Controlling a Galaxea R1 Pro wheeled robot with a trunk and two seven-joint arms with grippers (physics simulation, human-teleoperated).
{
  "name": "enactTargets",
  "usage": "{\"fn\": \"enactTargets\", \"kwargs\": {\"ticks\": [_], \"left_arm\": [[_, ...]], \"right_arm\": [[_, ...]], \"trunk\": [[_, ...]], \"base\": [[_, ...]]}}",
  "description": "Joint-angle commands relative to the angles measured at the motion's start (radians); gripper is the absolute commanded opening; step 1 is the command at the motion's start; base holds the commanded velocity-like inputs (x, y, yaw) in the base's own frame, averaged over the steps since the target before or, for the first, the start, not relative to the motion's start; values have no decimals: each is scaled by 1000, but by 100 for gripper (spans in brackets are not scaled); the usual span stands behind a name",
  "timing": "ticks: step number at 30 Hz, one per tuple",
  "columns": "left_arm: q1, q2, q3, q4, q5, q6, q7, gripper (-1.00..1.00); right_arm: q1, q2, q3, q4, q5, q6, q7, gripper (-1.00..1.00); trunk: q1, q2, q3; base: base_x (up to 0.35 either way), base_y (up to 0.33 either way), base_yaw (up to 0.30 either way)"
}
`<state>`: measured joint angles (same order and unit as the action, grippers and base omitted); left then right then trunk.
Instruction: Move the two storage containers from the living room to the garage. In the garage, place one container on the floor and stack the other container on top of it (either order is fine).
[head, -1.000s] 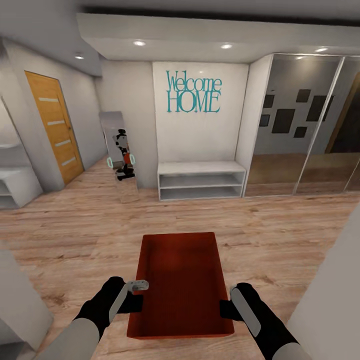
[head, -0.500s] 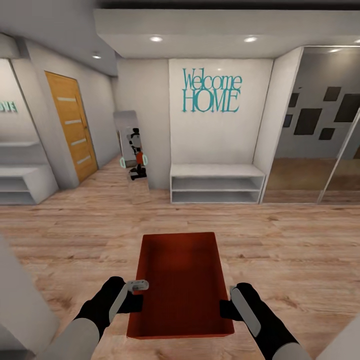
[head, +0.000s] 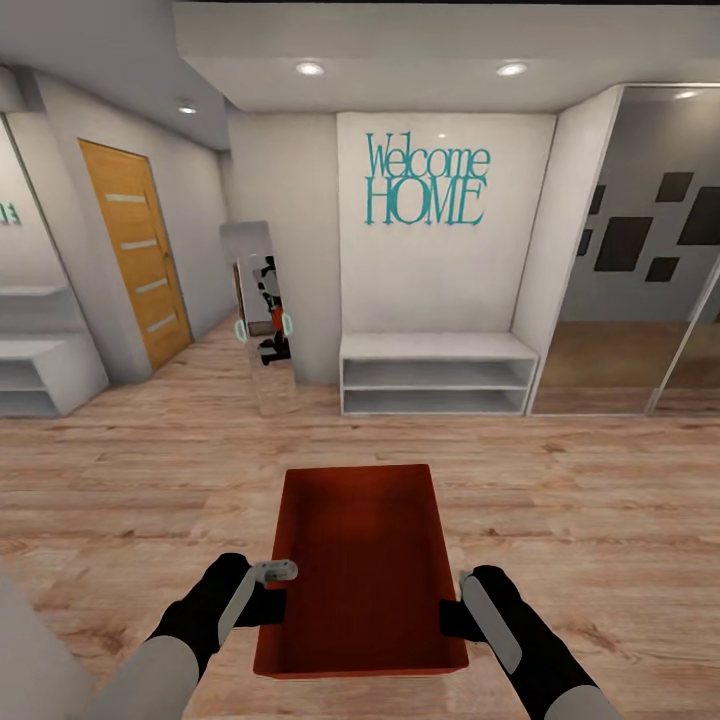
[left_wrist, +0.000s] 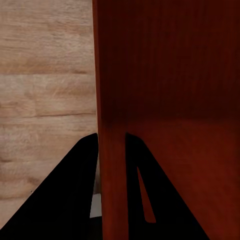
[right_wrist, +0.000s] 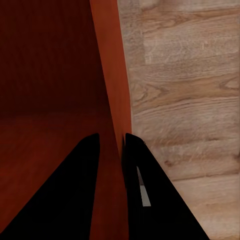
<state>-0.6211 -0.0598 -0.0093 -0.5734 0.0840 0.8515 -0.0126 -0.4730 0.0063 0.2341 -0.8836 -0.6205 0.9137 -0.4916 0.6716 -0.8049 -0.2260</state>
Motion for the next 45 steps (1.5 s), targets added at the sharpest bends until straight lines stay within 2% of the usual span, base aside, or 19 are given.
{"fn": "enactTargets", "kwargs": {"ticks": [1, 14, 30, 45], "left_arm": [[0, 0, 0, -2, 13, 4, 5, -100], [0, 0, 0, -2, 12, 4, 5, -100], [-1, 0, 0, -2, 13, 4, 5, -100], [-1, 0, 0, -2, 12, 4, 5, -100]], "right_arm": [[-1, 0, -1, -1, -25, -6, -7, -100], [-1, 0, -1, -1, -25, -6, -7, -100], [-1, 0, -1, -1, -25, -6, -7, -100], [-1, 0, -1, -1, -25, -6, -7, -100]], "trunk": [[1, -1, -1], [1, -1, -1], [1, -1, -5], [1, -1, -7]], "base": [[311, 0, 0], [305, 0, 28], [289, 0, 156], [254, 0, 10]]}}
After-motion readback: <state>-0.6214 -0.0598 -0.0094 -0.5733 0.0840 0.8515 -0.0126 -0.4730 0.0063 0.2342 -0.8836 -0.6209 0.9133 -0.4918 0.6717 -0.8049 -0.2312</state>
